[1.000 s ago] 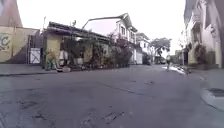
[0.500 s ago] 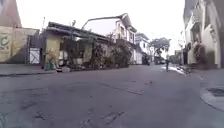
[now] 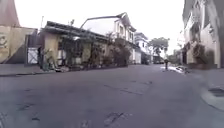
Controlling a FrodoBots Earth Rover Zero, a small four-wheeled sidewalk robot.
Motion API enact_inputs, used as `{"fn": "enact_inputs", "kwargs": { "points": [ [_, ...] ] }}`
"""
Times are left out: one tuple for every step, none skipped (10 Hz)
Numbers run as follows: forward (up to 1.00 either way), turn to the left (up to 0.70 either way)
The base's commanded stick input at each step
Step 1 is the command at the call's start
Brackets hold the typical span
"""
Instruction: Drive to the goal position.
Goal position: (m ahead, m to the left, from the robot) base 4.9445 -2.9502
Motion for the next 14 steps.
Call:
{"fn": "enact_inputs", "kwargs": {
  "points": [
    [1.00,-0.40],
    [1.00,-0.40],
    [1.00,-0.40],
    [1.00,-0.40],
    [1.00,-0.40],
    [1.00,-0.40],
    [1.00,-0.40],
    [1.00,-0.40],
    [1.00,-0.40],
    [1.00,-0.40],
    [1.00,-0.40],
    [1.00,-0.17],
    [1.00,0.00],
    [1.00,0.00]
  ]
}}
